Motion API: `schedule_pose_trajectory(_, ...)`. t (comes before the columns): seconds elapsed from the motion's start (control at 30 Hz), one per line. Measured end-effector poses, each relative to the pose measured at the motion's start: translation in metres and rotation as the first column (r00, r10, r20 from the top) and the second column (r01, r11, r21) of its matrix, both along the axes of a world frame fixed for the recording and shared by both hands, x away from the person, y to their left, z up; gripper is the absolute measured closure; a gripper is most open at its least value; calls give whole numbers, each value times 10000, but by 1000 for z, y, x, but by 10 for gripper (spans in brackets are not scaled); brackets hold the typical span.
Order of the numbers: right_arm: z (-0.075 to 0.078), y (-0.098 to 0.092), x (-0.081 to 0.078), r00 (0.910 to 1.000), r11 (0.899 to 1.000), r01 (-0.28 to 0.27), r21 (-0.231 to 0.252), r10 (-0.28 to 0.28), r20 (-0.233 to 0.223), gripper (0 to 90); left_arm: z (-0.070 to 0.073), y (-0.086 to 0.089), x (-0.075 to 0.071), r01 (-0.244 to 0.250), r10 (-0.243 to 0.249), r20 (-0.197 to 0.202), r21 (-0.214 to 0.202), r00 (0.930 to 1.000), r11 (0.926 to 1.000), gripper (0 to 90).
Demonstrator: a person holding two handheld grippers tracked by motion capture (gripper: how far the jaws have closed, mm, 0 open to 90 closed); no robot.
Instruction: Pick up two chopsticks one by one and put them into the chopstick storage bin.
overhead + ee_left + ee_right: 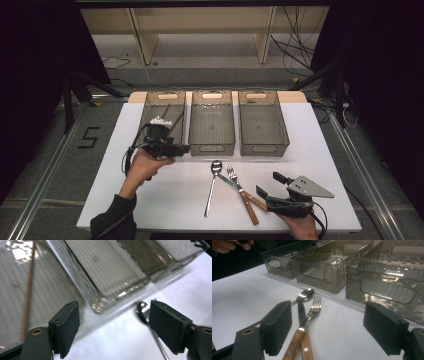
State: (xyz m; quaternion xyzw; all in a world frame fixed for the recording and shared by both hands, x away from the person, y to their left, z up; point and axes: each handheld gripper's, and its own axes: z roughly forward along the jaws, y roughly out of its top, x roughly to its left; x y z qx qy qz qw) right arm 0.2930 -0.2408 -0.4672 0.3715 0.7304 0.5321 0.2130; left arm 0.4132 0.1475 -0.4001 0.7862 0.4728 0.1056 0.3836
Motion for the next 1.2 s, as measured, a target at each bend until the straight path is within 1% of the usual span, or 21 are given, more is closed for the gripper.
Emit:
schedule_pose_trajectory(0.03, 0, 0, 0, 10000, 10000, -8, -20, 8, -23, 237, -2, -5, -3, 130, -129, -33, 311, 9999, 9994, 240)
schedule_pose_trajectory(0.07, 0, 0, 0, 10000, 10000, -11, -17, 11, 32, 237, -2, -9, -8, 143, -146, 68, 431, 9999, 9990, 226)
schedule_pose_trajectory(0.1, 1, 1, 0, 10000, 10000, -8, -58, 8, 27, 237, -2, -11, -13, 131, -137, 170, 336, 9998, 9993, 224)
schedule_pose_trajectory(0.13, 1, 1, -1, 10000, 10000, -20, -44, 20, 36, 237, -3, -15, -17, 205, -210, 179, 316, 9996, 9993, 224)
schedule_pose_trajectory(0.2, 1, 0, -1, 10000, 10000, -31, -24, 31, 26, 237, -5, -21, -23, 401, -410, 128, 638, 9991, 9972, 215)
schedule_pose_trajectory(0.3, 0, 0, -1, 10000, 10000, -38, -92, 38, 33, 237, -12, -27, -31, 515, -516, 9, 672, 9987, 9964, 203)
schedule_pose_trajectory(0.4, 1, 0, -1, 10000, 10000, -39, -43, 40, 34, 237, -19, -33, -39, 587, -584, -58, 760, 9983, 9954, 199)
schedule_pose_trajectory(0.5, 0, 0, 0, 10000, 10000, -35, -68, 35, 11, 238, -28, -40, -44, 758, -740, -206, 1113, 9970, 9909, 195)
schedule_pose_trajectory(0.57, 0, 1, 0, 10000, 10000, -41, -58, 41, 25, 237, -33, -44, -48, 834, -805, -286, 1228, 9963, 9889, 193)
schedule_pose_trajectory(0.67, 0, 1, -1, 10000, 9999, -61, -92, 62, 35, 237, -38, -51, -52, 929, -898, -299, 1280, 9955, 9874, 194)
schedule_pose_trajectory(0.83, 0, 1, -1, 10000, 9999, -81, -131, 81, 5, 237, -47, -64, -58, 1291, -1228, -504, 1506, 9911, 9801, 191)
schedule_pose_trajectory(0.87, 0, 1, -1, 10000, 9999, -86, -134, 86, 33, 237, -48, -65, -58, 1395, -1320, -567, 1611, 9896, 9770, 190)
schedule_pose_trajectory(1.0, 0, 1, -1, 10000, 9999, -74, -89, 75, 33, 237, -53, -70, -59, 1509, -1401, -716, 1797, 9875, 9721, 189)
schedule_pose_trajectory(1.03, 0, 1, -1, 10000, 9999, -80, -97, 80, 56, 237, -53, -71, -60, 1506, -1398, -719, 1775, 9876, 9725, 190)
schedule_pose_trajectory(1.07, 0, 1, -1, 9999, 9999, -85, -80, 86, 72, 238, -53, -71, -61, 1560, -1448, -730, 1823, 9868, 9708, 190)
schedule_pose_trajectory(1.2, 0, 2, -1, 9999, 9998, -102, -141, 102, 18, 238, -52, -73, -62, 1555, -1458, -654, 1843, 9872, 9705, 190)
